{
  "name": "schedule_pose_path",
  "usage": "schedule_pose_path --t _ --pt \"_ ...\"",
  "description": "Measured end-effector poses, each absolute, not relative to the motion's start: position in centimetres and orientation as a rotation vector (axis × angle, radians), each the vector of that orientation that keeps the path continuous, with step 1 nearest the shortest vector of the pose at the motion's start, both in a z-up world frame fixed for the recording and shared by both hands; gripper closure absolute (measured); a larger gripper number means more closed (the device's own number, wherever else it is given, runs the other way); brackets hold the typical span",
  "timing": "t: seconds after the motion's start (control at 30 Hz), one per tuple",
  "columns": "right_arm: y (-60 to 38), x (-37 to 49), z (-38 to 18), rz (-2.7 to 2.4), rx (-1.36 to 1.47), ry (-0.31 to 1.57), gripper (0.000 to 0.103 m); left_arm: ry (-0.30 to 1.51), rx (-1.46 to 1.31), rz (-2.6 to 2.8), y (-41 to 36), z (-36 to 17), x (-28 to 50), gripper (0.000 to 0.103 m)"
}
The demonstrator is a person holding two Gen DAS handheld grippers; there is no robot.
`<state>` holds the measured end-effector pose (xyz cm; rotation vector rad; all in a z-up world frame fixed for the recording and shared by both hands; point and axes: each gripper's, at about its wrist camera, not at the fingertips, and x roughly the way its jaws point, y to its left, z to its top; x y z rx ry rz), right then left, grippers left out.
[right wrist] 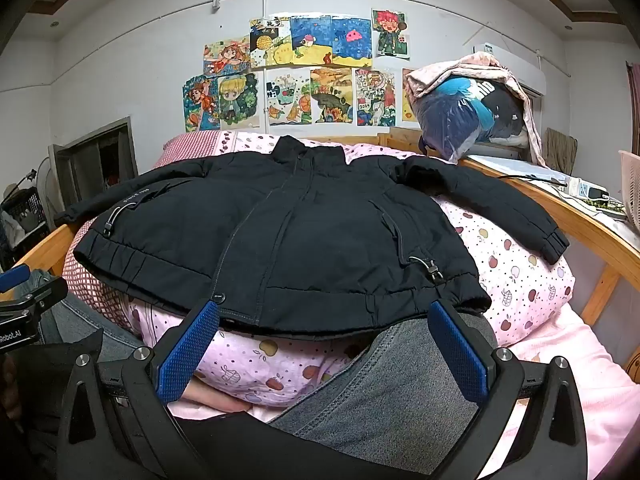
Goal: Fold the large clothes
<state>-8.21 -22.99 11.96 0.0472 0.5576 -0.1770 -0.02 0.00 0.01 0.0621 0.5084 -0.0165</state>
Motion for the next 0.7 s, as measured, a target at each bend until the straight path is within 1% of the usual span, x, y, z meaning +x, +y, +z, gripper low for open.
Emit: schedule_pose_path --t 0.7 --pt "-22.81 -8.21 11.94 -0.177 0.046 0.563 0.001 0.513 0.059 -0.017 0.00 0.00 0.00 0.000"
